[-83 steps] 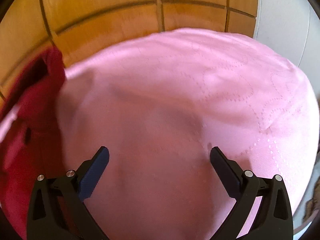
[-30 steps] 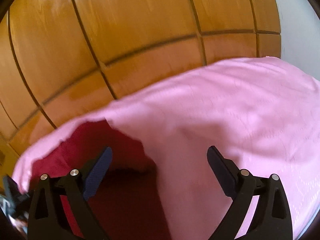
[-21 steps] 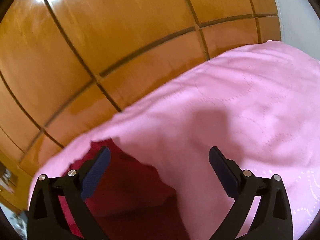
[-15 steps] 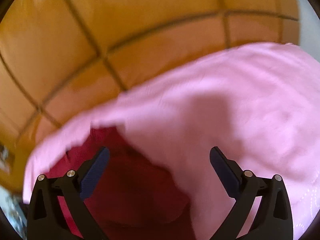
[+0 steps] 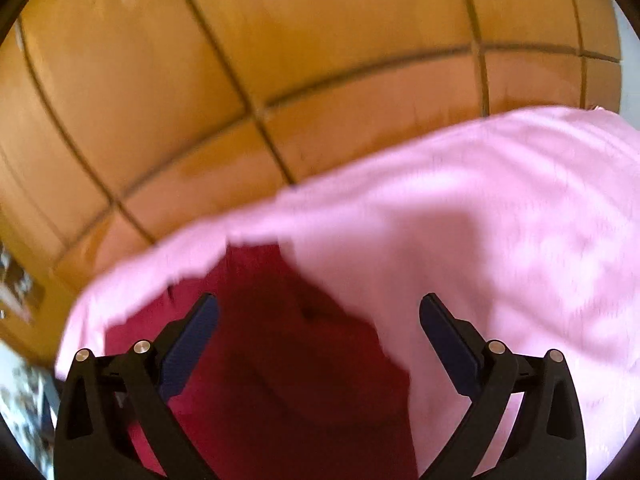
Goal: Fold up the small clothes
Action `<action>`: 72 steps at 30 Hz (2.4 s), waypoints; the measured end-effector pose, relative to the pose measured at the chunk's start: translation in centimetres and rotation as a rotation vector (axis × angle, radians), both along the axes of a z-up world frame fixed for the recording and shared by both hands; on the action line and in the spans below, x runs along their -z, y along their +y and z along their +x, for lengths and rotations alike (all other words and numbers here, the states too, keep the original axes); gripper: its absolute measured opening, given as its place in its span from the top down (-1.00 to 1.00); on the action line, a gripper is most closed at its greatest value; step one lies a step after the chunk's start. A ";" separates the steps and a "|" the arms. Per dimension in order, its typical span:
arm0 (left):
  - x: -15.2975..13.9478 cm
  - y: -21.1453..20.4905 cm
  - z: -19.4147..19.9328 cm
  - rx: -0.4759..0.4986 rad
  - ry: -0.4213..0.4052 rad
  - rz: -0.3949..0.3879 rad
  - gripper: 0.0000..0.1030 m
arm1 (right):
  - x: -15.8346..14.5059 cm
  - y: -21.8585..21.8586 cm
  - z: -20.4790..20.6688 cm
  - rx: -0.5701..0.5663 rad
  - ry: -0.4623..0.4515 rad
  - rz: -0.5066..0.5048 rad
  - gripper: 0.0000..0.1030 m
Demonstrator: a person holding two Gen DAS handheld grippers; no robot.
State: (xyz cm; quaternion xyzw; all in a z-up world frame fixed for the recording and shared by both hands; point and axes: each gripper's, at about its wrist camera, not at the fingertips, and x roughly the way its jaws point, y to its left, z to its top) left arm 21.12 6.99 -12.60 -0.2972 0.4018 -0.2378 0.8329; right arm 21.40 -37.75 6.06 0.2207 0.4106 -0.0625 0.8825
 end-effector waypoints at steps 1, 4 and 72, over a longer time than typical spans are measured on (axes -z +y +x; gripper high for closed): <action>0.0 0.0 0.0 0.002 0.001 0.002 0.95 | -0.3 0.1 1.4 0.008 0.005 -0.007 -0.93; 0.0 0.0 0.0 0.002 0.002 0.000 0.94 | 0.4 1.4 5.4 -0.032 0.040 0.000 -0.76; -10.5 -5.7 5.2 0.023 -0.082 0.058 0.88 | 8.3 -2.6 -8.4 0.213 -0.080 0.134 -0.79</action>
